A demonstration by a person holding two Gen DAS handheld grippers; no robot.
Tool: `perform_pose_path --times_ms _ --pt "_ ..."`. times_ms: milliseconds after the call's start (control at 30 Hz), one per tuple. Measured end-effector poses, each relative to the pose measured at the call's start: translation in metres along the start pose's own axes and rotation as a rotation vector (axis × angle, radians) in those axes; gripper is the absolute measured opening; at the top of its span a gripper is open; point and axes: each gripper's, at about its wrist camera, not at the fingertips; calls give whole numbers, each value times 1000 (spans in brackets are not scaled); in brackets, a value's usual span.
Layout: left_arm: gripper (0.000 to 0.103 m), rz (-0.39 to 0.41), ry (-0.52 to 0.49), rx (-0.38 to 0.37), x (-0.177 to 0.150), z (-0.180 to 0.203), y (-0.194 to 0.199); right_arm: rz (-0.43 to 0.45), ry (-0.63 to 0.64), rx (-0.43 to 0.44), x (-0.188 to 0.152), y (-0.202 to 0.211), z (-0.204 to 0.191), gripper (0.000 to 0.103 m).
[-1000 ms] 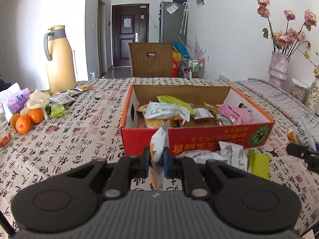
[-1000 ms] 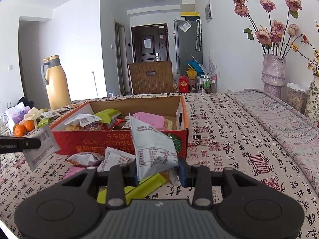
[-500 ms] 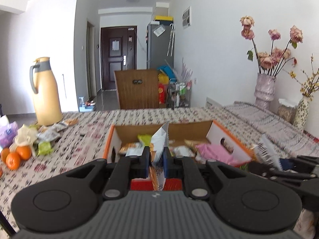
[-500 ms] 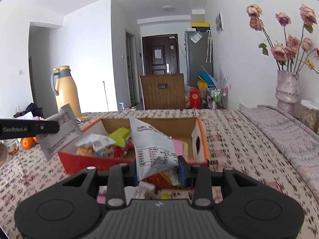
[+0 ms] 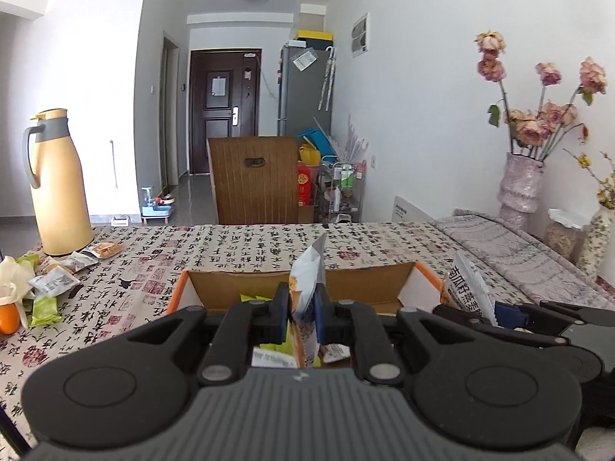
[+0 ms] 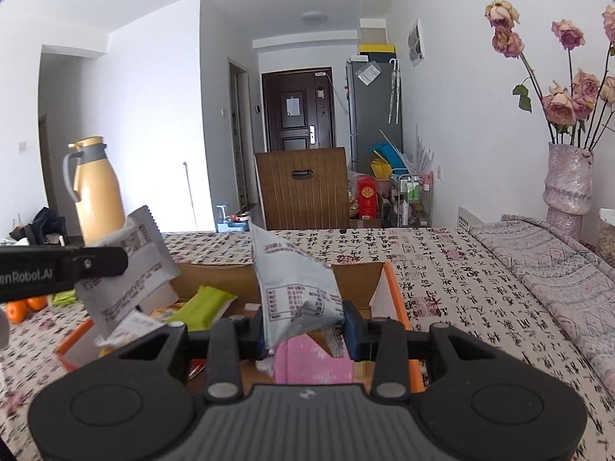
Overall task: Organize snacks
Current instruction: 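Open both grippers to drop the packets into the box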
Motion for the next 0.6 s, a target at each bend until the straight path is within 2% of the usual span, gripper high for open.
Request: perform_pose_path --times_ms 267,467,500,533,567,600 --pt "13 -28 37 19 -1 -15 -40 -1 4 -21 7 -45 -2 35" --pt "17 -57 56 10 -8 -25 -52 -56 16 8 -2 -56 0 36" --pt "28 -53 61 13 -8 -26 -51 -58 14 11 -4 -55 1 37" --pt "49 -48 67 18 -9 -27 -49 -58 11 12 -4 -54 2 43" --pt "59 -42 72 30 -10 -27 -48 -57 7 13 -5 -53 3 57" --pt "72 -36 76 43 -10 -28 -47 -53 3 9 -6 -52 4 65"
Point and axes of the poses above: each gripper's, at about its wrist camera, not at the fingertips, and y roughly against the way its jaws point, z to its right, x to its top, and after that the axes turned 12 degrees about -z, right-handed
